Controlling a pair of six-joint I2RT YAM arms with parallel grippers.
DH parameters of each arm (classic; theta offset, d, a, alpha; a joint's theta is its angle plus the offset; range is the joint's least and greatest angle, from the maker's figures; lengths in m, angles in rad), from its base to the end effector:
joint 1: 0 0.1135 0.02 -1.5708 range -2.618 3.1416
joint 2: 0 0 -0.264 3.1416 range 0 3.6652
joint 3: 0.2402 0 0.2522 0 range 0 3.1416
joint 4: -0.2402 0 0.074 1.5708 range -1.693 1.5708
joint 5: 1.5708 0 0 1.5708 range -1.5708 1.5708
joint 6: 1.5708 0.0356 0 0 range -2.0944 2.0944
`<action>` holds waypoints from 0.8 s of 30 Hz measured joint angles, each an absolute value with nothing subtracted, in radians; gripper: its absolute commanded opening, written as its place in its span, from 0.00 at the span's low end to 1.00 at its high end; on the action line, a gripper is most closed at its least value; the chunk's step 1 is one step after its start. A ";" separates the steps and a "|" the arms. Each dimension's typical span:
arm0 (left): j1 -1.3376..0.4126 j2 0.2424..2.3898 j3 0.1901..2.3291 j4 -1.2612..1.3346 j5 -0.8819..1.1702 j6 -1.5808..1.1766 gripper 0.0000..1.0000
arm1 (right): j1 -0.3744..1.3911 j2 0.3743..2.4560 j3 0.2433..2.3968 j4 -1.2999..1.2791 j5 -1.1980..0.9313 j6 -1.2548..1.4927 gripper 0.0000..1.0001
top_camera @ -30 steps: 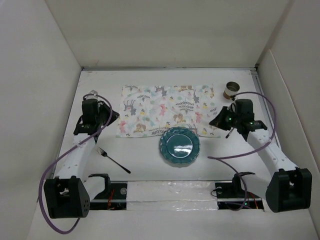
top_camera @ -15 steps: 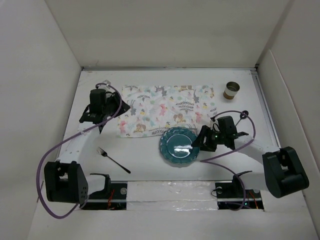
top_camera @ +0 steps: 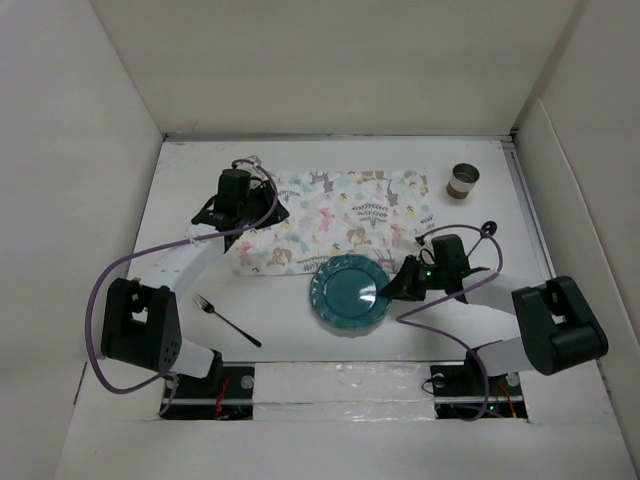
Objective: Set the dinner table for one person
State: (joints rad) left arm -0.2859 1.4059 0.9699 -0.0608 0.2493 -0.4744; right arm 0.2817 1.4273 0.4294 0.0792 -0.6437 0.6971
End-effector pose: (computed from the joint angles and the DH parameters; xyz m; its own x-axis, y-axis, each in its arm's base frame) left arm 0.3040 -0.0985 0.2731 -0.6267 -0.2772 -0.7283 0.2194 0.8341 -0.5062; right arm 0.2127 0.0838 0.1200 -0.9527 0.2589 -0.1590 0.0514 0.6533 0.7553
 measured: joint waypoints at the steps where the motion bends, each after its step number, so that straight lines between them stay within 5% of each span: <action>1: -0.286 1.414 0.970 -0.057 0.244 -0.475 0.29 | 0.282 1.402 0.430 0.064 -0.642 0.692 0.00; 11: -0.289 1.472 0.971 -0.033 0.202 -0.484 0.28 | 0.268 1.010 0.635 -0.442 -0.566 0.599 0.00; 24: -0.293 1.391 1.080 -0.078 0.160 -0.457 0.28 | 0.236 1.535 1.076 -0.117 -0.626 0.768 0.00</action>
State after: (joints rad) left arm -0.2928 1.3911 1.0801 -0.0776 0.1596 -0.4568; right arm 0.2363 1.5352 1.0760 -0.1169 -0.6262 0.7681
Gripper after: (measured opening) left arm 0.283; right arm 0.155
